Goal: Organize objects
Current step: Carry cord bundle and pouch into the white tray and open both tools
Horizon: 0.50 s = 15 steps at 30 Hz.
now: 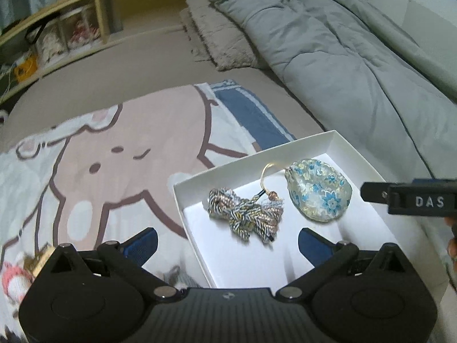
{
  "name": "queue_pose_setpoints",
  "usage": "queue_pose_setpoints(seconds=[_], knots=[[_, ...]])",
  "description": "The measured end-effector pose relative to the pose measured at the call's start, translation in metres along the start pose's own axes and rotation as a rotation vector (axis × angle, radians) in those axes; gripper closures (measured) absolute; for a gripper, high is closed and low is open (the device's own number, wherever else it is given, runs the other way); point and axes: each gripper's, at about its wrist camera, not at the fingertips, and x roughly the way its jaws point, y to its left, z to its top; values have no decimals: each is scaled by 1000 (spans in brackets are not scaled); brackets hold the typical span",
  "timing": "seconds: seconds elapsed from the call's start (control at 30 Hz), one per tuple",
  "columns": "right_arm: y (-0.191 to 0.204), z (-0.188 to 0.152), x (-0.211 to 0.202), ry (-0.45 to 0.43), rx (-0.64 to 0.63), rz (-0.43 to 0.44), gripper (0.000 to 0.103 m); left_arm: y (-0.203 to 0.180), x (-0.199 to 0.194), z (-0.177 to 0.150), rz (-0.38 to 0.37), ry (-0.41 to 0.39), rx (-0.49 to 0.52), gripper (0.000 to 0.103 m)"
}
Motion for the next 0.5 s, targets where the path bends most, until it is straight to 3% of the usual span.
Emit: queue_pose_setpoints(seconds=[0.5], knots=[[-5,-22,-14,19,-60,-38,3,3,-14,-15,5,21,-103,0]])
